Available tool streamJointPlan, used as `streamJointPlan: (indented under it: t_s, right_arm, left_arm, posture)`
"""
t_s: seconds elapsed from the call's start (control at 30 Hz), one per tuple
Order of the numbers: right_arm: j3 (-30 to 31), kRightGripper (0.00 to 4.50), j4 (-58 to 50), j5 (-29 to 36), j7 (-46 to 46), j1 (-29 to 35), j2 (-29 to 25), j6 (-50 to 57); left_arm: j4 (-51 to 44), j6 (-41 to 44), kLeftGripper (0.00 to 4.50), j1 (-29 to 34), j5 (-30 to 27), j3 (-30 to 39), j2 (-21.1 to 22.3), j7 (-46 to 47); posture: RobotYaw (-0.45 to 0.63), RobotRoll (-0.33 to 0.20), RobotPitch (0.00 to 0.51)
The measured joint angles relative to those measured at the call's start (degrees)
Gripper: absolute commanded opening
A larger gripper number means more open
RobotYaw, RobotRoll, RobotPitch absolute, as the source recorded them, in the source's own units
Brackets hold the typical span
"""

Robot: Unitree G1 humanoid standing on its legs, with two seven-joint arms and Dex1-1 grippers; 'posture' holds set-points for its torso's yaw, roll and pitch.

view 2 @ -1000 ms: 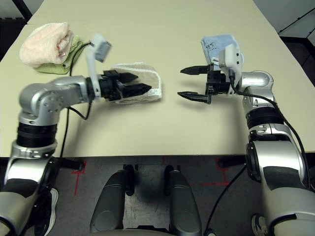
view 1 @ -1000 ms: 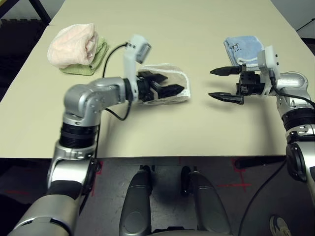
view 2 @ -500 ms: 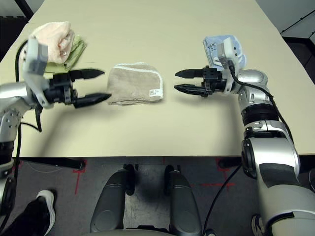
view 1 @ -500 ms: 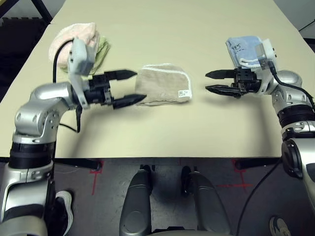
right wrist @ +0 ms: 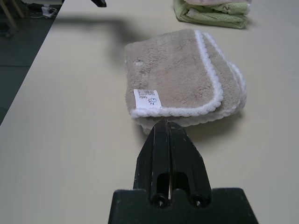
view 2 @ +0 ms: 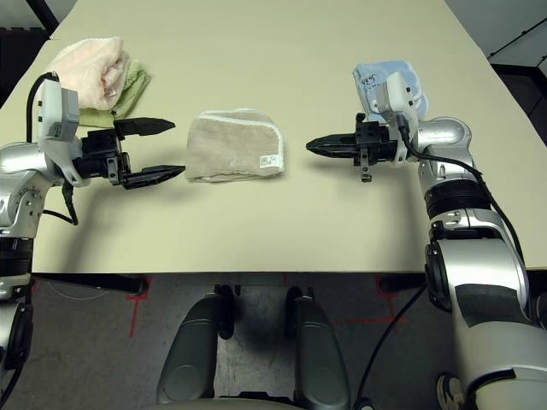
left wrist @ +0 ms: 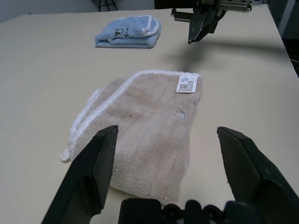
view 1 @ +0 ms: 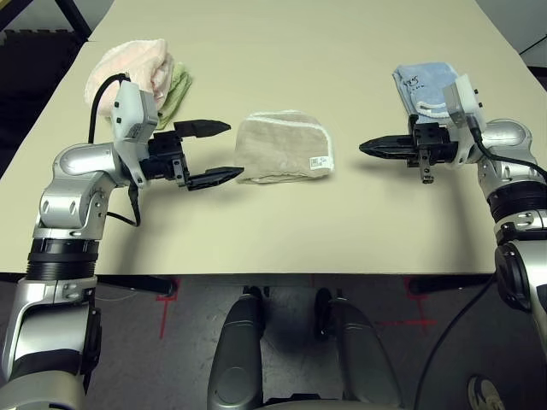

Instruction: Fold the towel and set it aside.

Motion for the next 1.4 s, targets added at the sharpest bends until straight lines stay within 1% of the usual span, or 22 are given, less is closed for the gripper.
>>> streamJointPlan:
  t_s: [0.17, 0.27, 0.3, 0.4, 0.47, 0.6, 0.77, 0.97, 1.1, 1.23, 1.3, 1.4]
  right_arm:
    - [-0.2, 0.0, 0.2, 0.0, -0.1, -0.3, 1.0, 0.0]
    - [-0.3, 0.0, 1.1, -0.1, -2.3, -2.3, 4.7, 0.4]
    - [-0.3, 0.0, 1.5, -0.3, -3.7, -2.9, 5.9, 0.3]
    - [-0.2, 0.0, 2.2, -1.2, -8.3, -4.4, 10.1, -0.5]
    - [0.3, 0.0, 2.9, -2.9, -11.1, -4.4, 12.4, -1.5]
    - [2.3, 0.0, 6.2, -6.6, -14.4, -4.9, 14.0, -3.5]
    - [3.3, 0.0, 10.0, -10.2, -16.7, -5.9, 14.9, -5.8]
    - [5.2, 0.0, 14.0, -15.3, -24.2, -6.0, 17.9, -5.5]
    - [6.1, 0.0, 15.3, -17.4, -28.7, -6.0, 19.5, -6.4]
    - [5.5, 0.0, 16.0, -17.5, -29.4, -6.2, 20.1, -6.6]
    - [3.4, 0.0, 16.3, -15.6, -27.1, -6.4, 20.0, -5.9]
    - [-1.9, 0.0, 16.3, -10.4, -22.0, -7.8, 19.7, -3.1]
  left_arm:
    - [3.8, -3.1, 1.44, -1.1, 0.3, -0.2, -1.6, -1.1]
    - [7.4, -4.4, 0.21, -4.1, 1.4, -0.3, -3.4, -0.5]
    - [8.6, -5.0, 0.02, -5.3, 1.8, -0.5, -4.1, -0.4]
    - [11.8, -6.8, 0.02, -8.1, 3.5, -1.2, -6.2, 0.1]
    - [15.0, -7.2, 0.02, -10.4, 4.7, -1.7, -9.1, 1.6]
    - [21.1, -9.3, 0.02, -13.5, 8.1, -4.1, -12.1, 2.2]
    - [26.9, -12.2, 0.02, -14.5, 11.5, -5.9, -13.0, 1.2]
    - [34.1, -17.4, 0.02, -14.4, 16.7, -8.1, -13.1, 1.0]
    - [36.1, -20.3, 0.02, -14.4, 18.4, -8.2, -13.0, 0.9]
    - [37.8, -20.8, 0.02, -14.9, 19.0, -7.8, -12.8, 1.3]
    - [37.9, -20.3, 0.02, -15.7, 18.8, -6.9, -12.8, 1.6]
    - [37.5, -17.5, 0.02, -17.4, 15.4, -2.6, -12.9, 2.2]
  posture:
    - [0.02, 0.0, 0.233]
    - [0.01, 0.0, 0.236]
    - [0.01, 0.0, 0.236]
    - [0.03, 0.0, 0.23]
    - [0.05, 0.0, 0.228]
    - [0.04, 0.0, 0.225]
    - [0.02, 0.0, 0.223]
    - [0.01, 0.0, 0.222]
    - [0.03, 0.0, 0.221]
    - [0.03, 0.0, 0.221]
    - [0.02, 0.0, 0.222]
    - [0.01, 0.0, 0.221]
